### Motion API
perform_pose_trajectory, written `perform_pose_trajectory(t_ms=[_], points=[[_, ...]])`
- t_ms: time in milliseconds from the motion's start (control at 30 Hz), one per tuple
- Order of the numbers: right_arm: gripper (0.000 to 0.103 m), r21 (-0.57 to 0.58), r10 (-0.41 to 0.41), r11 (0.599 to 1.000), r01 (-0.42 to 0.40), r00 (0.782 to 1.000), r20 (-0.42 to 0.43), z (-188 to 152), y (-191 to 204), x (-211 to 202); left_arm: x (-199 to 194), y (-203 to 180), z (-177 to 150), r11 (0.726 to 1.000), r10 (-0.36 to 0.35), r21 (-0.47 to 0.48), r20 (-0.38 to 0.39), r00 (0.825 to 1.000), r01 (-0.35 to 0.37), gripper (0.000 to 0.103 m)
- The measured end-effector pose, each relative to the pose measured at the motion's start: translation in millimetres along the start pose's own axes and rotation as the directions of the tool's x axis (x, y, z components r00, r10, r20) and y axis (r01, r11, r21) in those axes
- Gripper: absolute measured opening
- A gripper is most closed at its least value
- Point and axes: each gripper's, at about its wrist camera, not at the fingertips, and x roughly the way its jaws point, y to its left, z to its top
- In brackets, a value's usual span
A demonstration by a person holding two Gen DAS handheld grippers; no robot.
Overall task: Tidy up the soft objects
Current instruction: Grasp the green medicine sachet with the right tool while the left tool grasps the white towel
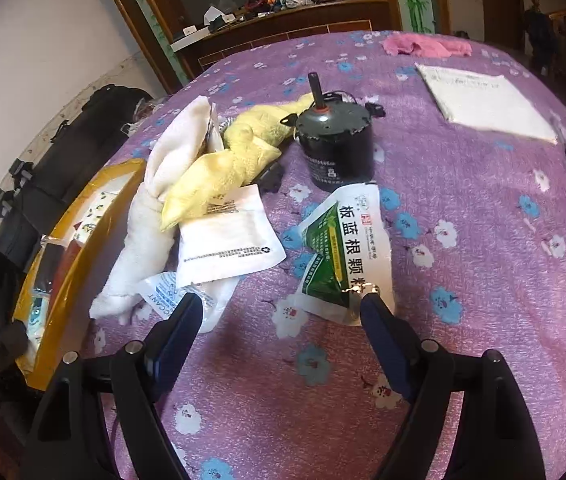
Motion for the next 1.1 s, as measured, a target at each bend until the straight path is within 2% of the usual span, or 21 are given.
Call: perform_pose_trajectory(t_ms=[67, 167, 267, 400, 467, 567, 800, 900, 1100], points=[[0.08, 0.001, -0.012, 1.0, 0.012, 1.0, -0.004, 3, -1, 1, 6, -2, 0, 1.0, 0.01, -0.004, -0.024, 1.0, -0.01, 0.062], [0.08, 0.004, 0.016, 1.0, -0.016, 1.0, 0.002, 4, 0, 2, 12, -4, -3, 1.0, 0.012, 0.007, -0.028, 1.0, -0.012, 0.062], [0.08, 0.011, -0.003, 1.0, 0.003, 1.0, -0.021, 1, -2, 9, 22, -3, -5, 1.0, 0.024, -0.007, -0.067, 0.997, -0.025, 0.062], [0.08, -0.002, -0.032, 0.999, 0.032, 0.999, -0.028, 0, -2, 13, 26, 0, -6, 1.0, 0.025, -0.015, -0.076, 0.997, -0.026, 0.062], [0.08, 0.0, -0.006, 1.0, 0.006, 1.0, -0.029, 0, -2, 13, 27, 2, -5, 0.999, 0.019, -0.026, -0.069, 0.997, -0.021, 0.062], [0.08, 0.01, -0.011, 1.0, 0.012, 0.999, -0.04, 0, -3, 13, 31, 3, -5, 0.999, 0.02, -0.031, -0.09, 0.996, -0.023, 0.062], [0.08, 0.028, 0.01, 1.0, -0.01, 1.0, -0.012, 0, -8, -3, 30, 4, -9, 0.999, 0.028, -0.032, -0.077, 0.997, -0.03, 0.062], [0.08, 0.02, 0.047, 0.999, -0.047, 0.999, 0.017, -2, -11, -16, 34, 0, -10, 0.999, 0.021, -0.026, -0.083, 0.996, -0.024, 0.062], [0.08, 0.028, 0.003, 1.0, -0.003, 1.0, -0.013, -3, -21, -8, 34, -7, -11, 1.0, -0.002, -0.013, -0.071, 0.997, 0.001, 0.062]])
